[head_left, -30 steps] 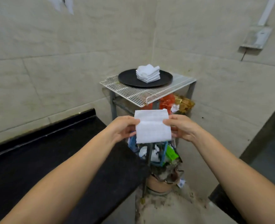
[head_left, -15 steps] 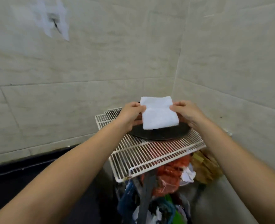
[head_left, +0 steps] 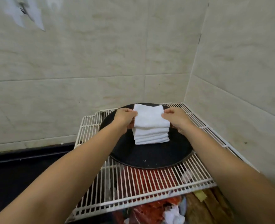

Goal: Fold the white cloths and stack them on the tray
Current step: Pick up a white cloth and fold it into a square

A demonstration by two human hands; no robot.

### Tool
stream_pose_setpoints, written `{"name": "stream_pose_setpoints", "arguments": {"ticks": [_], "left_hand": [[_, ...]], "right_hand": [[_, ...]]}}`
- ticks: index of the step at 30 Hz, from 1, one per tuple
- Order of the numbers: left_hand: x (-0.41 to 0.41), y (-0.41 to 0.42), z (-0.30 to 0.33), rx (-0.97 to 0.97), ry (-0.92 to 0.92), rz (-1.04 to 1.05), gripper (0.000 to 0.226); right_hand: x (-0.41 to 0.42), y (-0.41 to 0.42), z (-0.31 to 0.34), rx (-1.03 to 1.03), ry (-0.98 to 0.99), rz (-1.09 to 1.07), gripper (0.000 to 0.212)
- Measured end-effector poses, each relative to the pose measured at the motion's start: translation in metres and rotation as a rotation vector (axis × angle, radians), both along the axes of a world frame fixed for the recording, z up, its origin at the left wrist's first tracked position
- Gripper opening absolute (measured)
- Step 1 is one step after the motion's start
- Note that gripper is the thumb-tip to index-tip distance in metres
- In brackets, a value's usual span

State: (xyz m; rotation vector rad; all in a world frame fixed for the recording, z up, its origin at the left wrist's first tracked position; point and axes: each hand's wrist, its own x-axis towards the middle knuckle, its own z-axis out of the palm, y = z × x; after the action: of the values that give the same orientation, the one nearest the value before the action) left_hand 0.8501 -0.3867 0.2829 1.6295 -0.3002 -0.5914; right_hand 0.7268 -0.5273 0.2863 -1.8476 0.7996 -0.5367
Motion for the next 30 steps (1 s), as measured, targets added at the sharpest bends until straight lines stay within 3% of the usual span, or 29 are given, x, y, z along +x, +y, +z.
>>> {"name": "stream_pose_setpoints", "arguments": {"ticks": [9,15,21,26,30], "left_hand": [[-0.003,0.012,-0.003,-0.003,-0.014,-0.003,0.017],[0.003,0.096,0.027,0.012,-0.112,0.048,0.016],[0.004,0.29,0.039,0.157,-0.399,0.171,0.014],[-0.014,0.509,0.023,0.515,-0.589,0.39,0.013],[-0.048,0.676,-0.003,0.866,-0.615,0.544,0.02]], "right_hand": [[-0.006,0.002,0.004,-0.027,-0.03,-0.022,0.022],[-0.002,0.06,0.058,-0.377,0.016,0.007,0.031],[0.058,0.234,0.057,-0.596,0.034,0.349,0.026],[0.109,0.444,0.017,-0.77,-0.03,0.646,0.025],[0.117,0.616,-0.016,-0.885,-0.121,0.866,0.027]]}}
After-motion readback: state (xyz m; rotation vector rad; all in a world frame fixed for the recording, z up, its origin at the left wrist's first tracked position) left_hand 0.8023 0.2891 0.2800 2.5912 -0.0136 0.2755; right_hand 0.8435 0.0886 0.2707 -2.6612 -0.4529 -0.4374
